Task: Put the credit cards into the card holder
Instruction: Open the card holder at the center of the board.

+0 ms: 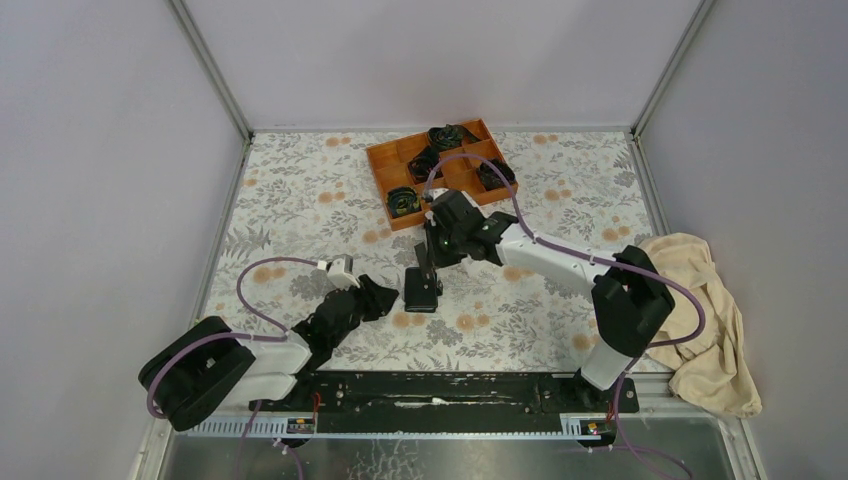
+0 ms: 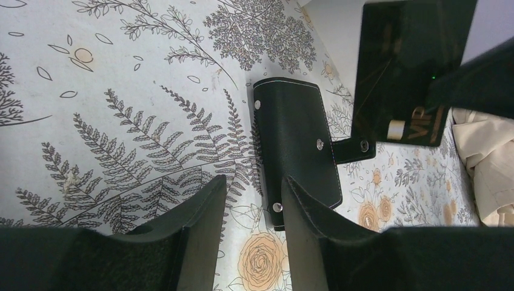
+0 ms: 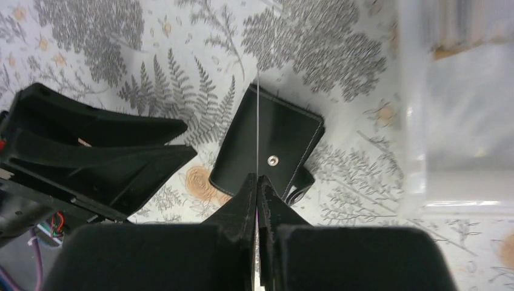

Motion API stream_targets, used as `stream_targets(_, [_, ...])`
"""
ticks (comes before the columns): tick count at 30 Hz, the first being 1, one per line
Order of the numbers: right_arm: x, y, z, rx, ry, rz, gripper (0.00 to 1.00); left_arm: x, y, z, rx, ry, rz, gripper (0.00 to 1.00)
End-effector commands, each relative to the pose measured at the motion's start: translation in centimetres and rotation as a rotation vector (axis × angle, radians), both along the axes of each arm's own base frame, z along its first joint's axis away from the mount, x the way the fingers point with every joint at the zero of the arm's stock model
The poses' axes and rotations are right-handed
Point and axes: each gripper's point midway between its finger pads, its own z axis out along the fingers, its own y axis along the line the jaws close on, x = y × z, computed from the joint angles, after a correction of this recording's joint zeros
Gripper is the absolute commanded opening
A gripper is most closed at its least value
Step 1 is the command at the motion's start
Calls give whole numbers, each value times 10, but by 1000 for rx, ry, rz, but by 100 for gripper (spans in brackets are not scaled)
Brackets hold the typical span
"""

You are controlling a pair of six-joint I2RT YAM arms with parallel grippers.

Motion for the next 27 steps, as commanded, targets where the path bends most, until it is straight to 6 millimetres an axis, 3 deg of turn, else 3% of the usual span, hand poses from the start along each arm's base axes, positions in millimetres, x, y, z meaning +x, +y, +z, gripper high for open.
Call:
stream_targets(1, [-12,13,15,106,7,-6,0,7,-1,12,-12,-59,0,46])
stream_targets(7, [-21,9,-2,106,36,-25,0,9,-3,13,-6,-61,-3,45])
stream_targets(27, [-30,-21,-22,37,25,-91,0,15,-11,12,12,-58,-22,45])
